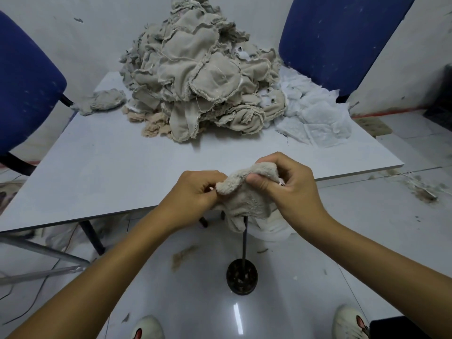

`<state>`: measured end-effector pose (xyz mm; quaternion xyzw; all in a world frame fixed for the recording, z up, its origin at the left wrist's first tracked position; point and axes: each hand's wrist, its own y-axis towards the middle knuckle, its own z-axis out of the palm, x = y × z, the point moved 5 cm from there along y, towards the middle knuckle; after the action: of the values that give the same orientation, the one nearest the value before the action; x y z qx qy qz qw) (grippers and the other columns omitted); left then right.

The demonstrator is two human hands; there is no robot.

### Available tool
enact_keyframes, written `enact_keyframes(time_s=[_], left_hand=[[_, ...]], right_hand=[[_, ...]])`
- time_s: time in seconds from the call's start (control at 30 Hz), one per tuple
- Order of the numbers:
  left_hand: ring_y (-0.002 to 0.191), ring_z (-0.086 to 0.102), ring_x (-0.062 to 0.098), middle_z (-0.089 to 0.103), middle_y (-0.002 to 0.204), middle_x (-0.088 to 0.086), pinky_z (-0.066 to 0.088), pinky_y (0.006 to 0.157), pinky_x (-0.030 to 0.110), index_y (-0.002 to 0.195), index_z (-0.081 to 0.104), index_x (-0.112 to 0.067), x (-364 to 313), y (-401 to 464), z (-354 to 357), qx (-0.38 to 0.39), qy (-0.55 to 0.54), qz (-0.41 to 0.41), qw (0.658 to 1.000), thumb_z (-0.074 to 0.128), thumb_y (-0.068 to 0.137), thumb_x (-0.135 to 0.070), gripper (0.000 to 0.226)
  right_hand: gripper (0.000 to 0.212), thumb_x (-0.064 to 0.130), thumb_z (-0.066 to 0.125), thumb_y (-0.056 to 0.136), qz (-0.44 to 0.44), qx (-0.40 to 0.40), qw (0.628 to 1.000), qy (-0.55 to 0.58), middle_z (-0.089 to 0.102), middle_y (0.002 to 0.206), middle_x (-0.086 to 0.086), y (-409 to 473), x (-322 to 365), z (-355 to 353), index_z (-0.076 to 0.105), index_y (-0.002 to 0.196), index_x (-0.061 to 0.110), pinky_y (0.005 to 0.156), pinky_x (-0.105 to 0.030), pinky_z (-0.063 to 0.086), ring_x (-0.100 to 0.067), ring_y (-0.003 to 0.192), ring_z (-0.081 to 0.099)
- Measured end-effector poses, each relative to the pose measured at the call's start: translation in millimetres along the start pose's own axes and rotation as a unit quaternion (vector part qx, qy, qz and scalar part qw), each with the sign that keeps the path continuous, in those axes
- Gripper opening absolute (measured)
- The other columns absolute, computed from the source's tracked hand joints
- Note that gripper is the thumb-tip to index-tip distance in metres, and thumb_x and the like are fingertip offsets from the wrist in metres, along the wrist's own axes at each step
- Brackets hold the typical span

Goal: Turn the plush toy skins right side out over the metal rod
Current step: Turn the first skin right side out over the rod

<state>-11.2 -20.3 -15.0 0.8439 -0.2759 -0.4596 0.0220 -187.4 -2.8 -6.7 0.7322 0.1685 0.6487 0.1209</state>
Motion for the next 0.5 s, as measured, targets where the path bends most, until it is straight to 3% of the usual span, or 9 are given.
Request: enact_keyframes(time_s=[0.07, 0.13, 0.17, 0.23, 0.3, 0.4, 0.5], left_hand=[[0.06, 0.046, 0.0, 0.054, 0.063, -0.006, 0.039, 0.058, 0.029, 0.069, 0.058, -0.016, 7.2, -1.3, 3.3, 0.053, 0.026, -0.026, 0.998, 0.066, 0.084, -0.02, 0.017], [0.064, 0.051, -0.001, 0.058, 0.068, -0.016, 0.039, 0.061, 0.027, 0.075, 0.057, -0.029, 7.9, -2.2, 4.3, 0.069, 0.034, -0.036, 0.996, 0.069, 0.082, -0.028, 0.015], [0.073, 0.057, -0.001, 0.063, 0.078, -0.02, 0.043, 0.065, 0.027, 0.083, 0.06, -0.036, 5.7, -2.2, 5.2, 0.074, 0.025, -0.033, 0.996, 0.07, 0.083, -0.031, 0.011], [0.095, 0.065, 0.005, 0.069, 0.101, -0.017, 0.05, 0.078, 0.029, 0.11, 0.064, -0.036, -0.3, -1.1, 6.4, 0.066, 0.011, -0.015, 0.998, 0.069, 0.086, -0.033, 0.025], [0.096, 0.065, 0.008, 0.069, 0.103, -0.012, 0.052, 0.08, 0.03, 0.117, 0.063, -0.029, -4.2, -0.1, 6.6, 0.049, 0.036, 0.003, 0.998, 0.066, 0.088, -0.036, 0.03], [0.072, 0.06, 0.002, 0.065, 0.077, -0.011, 0.047, 0.065, 0.024, 0.094, 0.06, -0.033, -4.0, -0.2, 5.8, 0.03, 0.08, 0.001, 0.996, 0.061, 0.093, -0.039, 0.006], [0.058, 0.046, 0.003, 0.05, 0.059, -0.01, 0.034, 0.056, 0.019, 0.071, 0.042, -0.036, -0.8, 0.3, 6.3, 0.025, 0.113, -0.007, 0.993, 0.065, 0.096, -0.026, 0.035]], right_hand=[[0.018, 0.031, 0.078, 0.076, 0.001, 0.012, 1.0, -0.022, 0.067, 0.082, 0.012, 1.4, -2.8, 3.0, 0.067, 0.087, 0.022, 0.072, -0.021, 0.05, -0.004, 0.079, 0.062], [0.015, 0.03, 0.08, 0.078, -0.014, 0.028, 0.998, -0.058, 0.066, 0.084, 0.011, 2.2, -4.9, 6.0, 0.066, 0.085, 0.031, 0.074, -0.024, 0.05, -0.006, 0.081, 0.062], [0.016, 0.031, 0.079, 0.079, -0.025, 0.037, 0.995, -0.084, 0.065, 0.083, 0.011, 1.9, -6.2, 7.5, 0.064, 0.082, 0.037, 0.072, -0.022, 0.048, -0.006, 0.08, 0.061], [0.019, 0.038, 0.076, 0.08, -0.033, 0.051, 0.989, -0.133, 0.06, 0.079, 0.014, 0.7, -9.6, 11.1, 0.059, 0.077, 0.044, 0.066, -0.017, 0.041, -0.004, 0.074, 0.057], [0.015, 0.044, 0.068, 0.083, -0.025, 0.065, 0.986, -0.154, 0.056, 0.077, 0.018, -0.1, -13.6, 12.6, 0.056, 0.075, 0.046, 0.064, -0.016, 0.037, -0.003, 0.072, 0.054], [0.005, 0.05, 0.06, 0.087, -0.029, 0.11, 0.981, -0.156, 0.059, 0.087, 0.021, -2.5, -15.1, 13.6, 0.056, 0.088, 0.049, 0.07, -0.014, 0.04, -0.002, 0.082, 0.057], [0.017, 0.041, 0.068, 0.085, -0.016, 0.063, 0.993, -0.099, 0.065, 0.097, 0.021, -6.4, -15.2, 4.2, 0.059, 0.1, 0.042, 0.074, -0.013, 0.045, -0.004, 0.092, 0.062]])
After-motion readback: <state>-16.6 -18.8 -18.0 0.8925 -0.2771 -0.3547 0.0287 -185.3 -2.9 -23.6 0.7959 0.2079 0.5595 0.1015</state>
